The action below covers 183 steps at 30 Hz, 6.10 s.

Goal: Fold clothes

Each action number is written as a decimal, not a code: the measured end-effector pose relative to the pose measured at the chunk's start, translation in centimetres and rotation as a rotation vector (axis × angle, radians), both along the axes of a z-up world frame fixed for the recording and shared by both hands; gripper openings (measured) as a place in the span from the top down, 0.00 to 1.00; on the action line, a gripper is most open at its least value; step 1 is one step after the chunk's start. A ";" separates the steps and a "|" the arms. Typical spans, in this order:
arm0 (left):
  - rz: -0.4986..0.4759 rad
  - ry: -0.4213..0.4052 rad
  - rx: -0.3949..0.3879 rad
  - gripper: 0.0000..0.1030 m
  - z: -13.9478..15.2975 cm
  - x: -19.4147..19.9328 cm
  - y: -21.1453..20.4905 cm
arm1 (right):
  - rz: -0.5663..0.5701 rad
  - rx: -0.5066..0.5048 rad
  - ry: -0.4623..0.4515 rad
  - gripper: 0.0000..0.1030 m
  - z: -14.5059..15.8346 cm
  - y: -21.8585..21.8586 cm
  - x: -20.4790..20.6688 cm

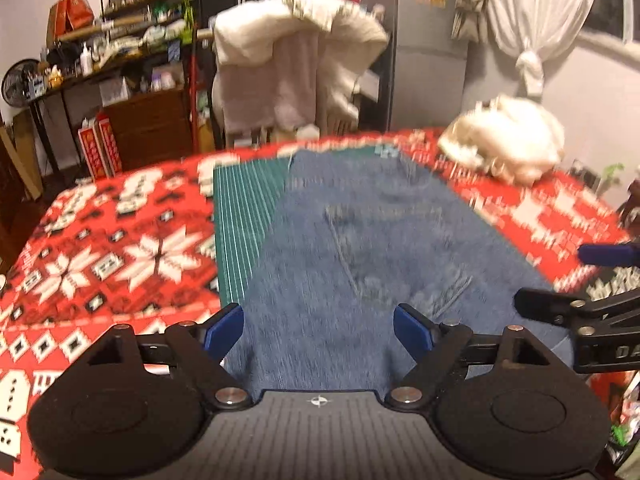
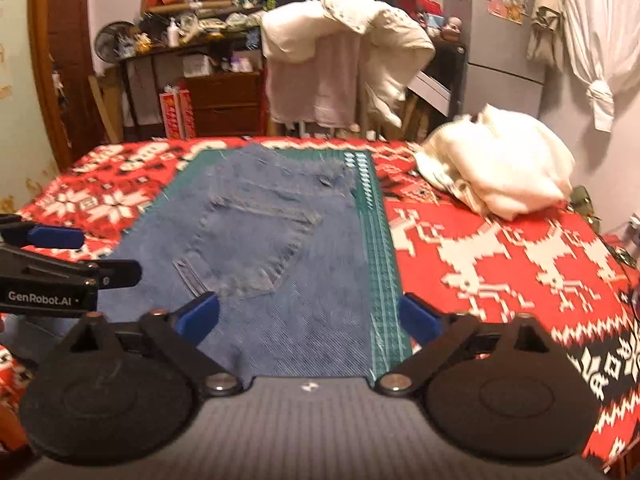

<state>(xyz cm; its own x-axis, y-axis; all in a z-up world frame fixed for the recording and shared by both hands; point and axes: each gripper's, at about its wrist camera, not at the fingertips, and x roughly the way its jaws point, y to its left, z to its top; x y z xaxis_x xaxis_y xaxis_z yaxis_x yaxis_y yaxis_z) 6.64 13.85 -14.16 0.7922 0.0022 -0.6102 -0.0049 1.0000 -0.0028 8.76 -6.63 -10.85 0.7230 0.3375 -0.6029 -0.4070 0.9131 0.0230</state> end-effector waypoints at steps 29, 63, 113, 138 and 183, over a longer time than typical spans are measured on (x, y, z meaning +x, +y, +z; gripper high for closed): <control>0.018 0.139 -0.108 0.98 -3.0 0.8 4.4 | -0.111 0.006 0.161 1.00 -2.9 -2.3 3.0; 0.057 0.131 -0.300 1.00 -2.4 4.7 6.8 | -0.144 0.051 0.110 0.98 -2.2 -0.7 6.4; -0.063 0.199 -0.330 0.99 -2.6 1.1 3.0 | 0.125 0.050 0.224 0.97 -2.0 2.4 1.8; 0.015 0.226 -0.304 0.91 -0.6 -4.5 4.9 | -0.006 0.111 0.256 0.83 -0.9 -5.5 -2.3; 0.158 0.382 -0.463 0.89 -2.0 -12.3 8.8 | -0.036 0.146 0.427 0.84 -2.1 -9.8 -5.2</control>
